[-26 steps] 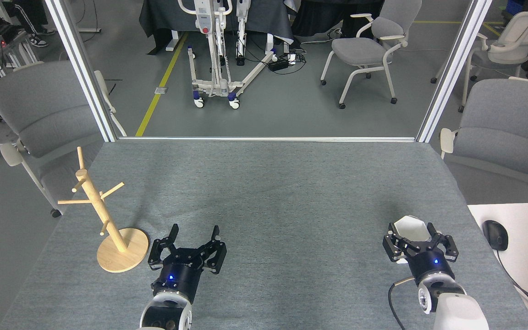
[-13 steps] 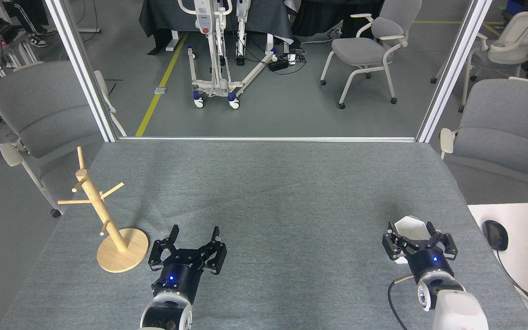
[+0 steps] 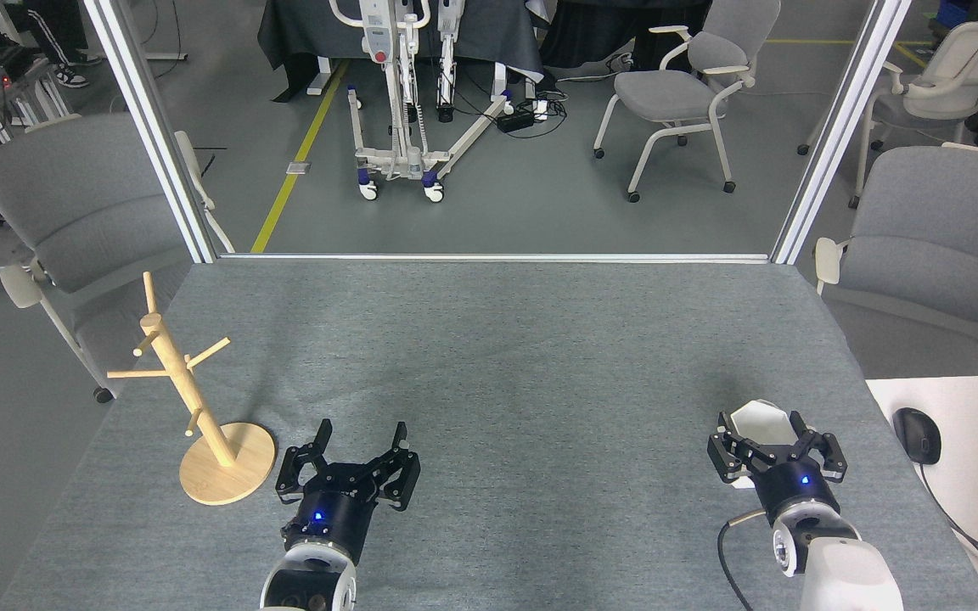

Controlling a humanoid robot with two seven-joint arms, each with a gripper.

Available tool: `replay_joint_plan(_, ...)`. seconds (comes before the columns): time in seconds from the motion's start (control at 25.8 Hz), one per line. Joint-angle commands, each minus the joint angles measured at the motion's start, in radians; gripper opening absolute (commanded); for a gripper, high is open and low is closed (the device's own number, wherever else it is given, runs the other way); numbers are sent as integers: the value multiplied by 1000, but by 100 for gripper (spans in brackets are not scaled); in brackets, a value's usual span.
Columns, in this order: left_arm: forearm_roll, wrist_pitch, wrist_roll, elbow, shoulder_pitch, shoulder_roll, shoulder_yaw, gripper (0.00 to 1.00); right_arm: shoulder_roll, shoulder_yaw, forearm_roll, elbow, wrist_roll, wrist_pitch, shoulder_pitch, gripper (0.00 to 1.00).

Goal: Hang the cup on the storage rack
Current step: 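Lift the white cup slightly with the right gripper and hold it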

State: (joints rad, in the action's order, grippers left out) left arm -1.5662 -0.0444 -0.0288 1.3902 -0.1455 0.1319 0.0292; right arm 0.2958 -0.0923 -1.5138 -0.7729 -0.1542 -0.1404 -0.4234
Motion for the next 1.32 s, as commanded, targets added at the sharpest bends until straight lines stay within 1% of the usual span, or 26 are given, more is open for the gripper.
replay_joint_plan(0.0,0,0,0,0,0,0,0,99,-3,0,0,1,1,-2,0,99)
replay_joint_plan(0.54,0,-3,-3,3,1,0,5,99,-17,11,-5,38,1,-1,-3,98)
replay_joint_plan(0.62,0,-5,-3,3,1,0,5,99,-17,14,-3,40,2,-1,-3,96)
replay_joint_plan(0.74,0,-5,-3,3,1,0,6,99,-17,14,-5,40,2,-2,-3,89)
replay_joint_plan(0.85,0,-5,-2,3,1,0,6,99,-17,16,-5,40,2,-4,-3,81)
replay_joint_plan(0.97,0,-5,-2,3,1,0,6,99,-17,16,-5,40,2,-8,-3,67)
replay_joint_plan(1.08,0,-6,-3,1,1,-1,8,99,-17,16,-5,41,2,-11,-2,41)
replay_joint_plan(1.12,0,-6,-3,1,1,-1,8,99,-17,16,-5,41,4,-13,-2,35)
replay_joint_plan(1.24,0,-6,-3,0,1,-1,6,99,-17,16,-6,41,4,-15,-2,27)
replay_joint_plan(1.28,0,-6,-3,1,1,-1,6,99,-17,16,-6,41,5,-15,-2,21)
